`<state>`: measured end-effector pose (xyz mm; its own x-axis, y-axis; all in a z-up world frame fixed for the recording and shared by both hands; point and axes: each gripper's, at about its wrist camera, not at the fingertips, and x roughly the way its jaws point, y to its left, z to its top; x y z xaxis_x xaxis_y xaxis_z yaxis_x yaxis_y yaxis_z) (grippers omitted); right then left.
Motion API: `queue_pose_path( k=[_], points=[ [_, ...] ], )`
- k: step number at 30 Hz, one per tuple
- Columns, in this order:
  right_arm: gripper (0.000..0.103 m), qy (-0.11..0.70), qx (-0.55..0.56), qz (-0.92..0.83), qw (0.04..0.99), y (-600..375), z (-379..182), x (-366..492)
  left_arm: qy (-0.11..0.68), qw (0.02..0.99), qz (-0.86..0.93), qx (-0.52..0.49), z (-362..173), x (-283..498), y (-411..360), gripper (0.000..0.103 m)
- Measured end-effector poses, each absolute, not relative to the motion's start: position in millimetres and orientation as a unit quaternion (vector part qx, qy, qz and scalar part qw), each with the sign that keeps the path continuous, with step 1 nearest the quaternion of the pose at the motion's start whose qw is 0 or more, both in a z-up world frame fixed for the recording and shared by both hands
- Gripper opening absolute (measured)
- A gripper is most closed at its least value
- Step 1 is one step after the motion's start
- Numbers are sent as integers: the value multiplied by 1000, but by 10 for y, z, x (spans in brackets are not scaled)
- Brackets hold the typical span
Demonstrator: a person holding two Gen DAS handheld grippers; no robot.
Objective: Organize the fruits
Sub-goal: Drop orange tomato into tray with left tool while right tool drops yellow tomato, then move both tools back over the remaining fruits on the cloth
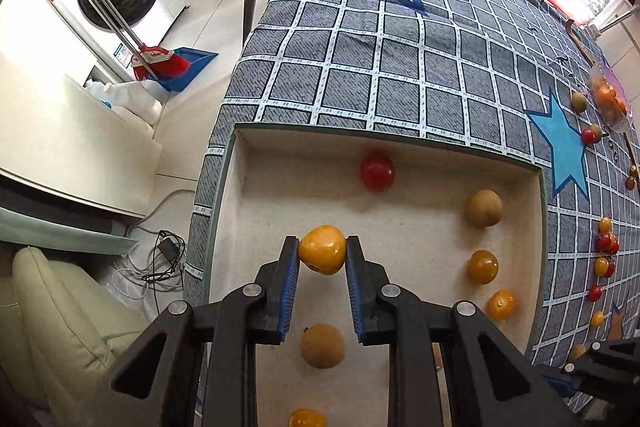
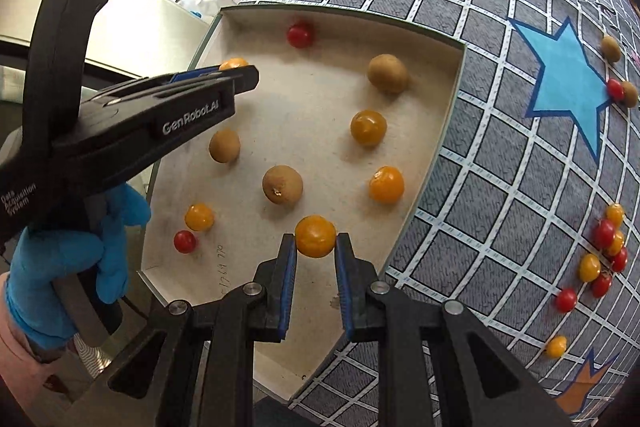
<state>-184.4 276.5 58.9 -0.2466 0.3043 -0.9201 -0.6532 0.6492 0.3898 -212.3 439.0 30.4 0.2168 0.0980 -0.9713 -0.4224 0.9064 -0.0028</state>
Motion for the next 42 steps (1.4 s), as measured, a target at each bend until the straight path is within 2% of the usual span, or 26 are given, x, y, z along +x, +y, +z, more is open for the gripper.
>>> queue_pose_path(
  k=[16,17,18,19,22,23,25,26,27,30,42],
  points=[
    [22,681,-190,397,585,3031,246,-2008,613,763,164,-119,118,-2076,4446,26],
    [22,678,-194,398,586,3050,245,-2019,613,763,167,-115,118,-2075,4444,37],
    [22,676,-197,399,587,3057,247,-2025,614,762,169,-113,121,-2069,4442,64],
    [22,675,-200,400,587,3057,247,-2030,611,764,175,-111,135,-2077,4442,73],
    [24,672,-205,404,586,3089,267,-2039,604,769,177,-108,183,-2073,4435,75],
    [25,672,-206,405,585,3097,266,-2038,607,768,177,-107,187,-2064,4432,75],
    [36,672,-206,409,582,3116,268,-2136,609,766,178,-108,203,-2053,4428,75],
    [52,672,-206,408,582,3109,291,-2157,609,765,178,-110,219,-2050,4428,75],
    [62,672,-202,414,581,3115,314,-2167,608,765,179,-111,243,-2043,4428,75],
    [82,661,-192,432,582,3085,442,-2207,606,767,180,-107,306,-2045,4433,76],
    [82,659,-147,397,622,2498,759,-1946,595,786,149,-80,644,-2036,4035,76]
  ],
)
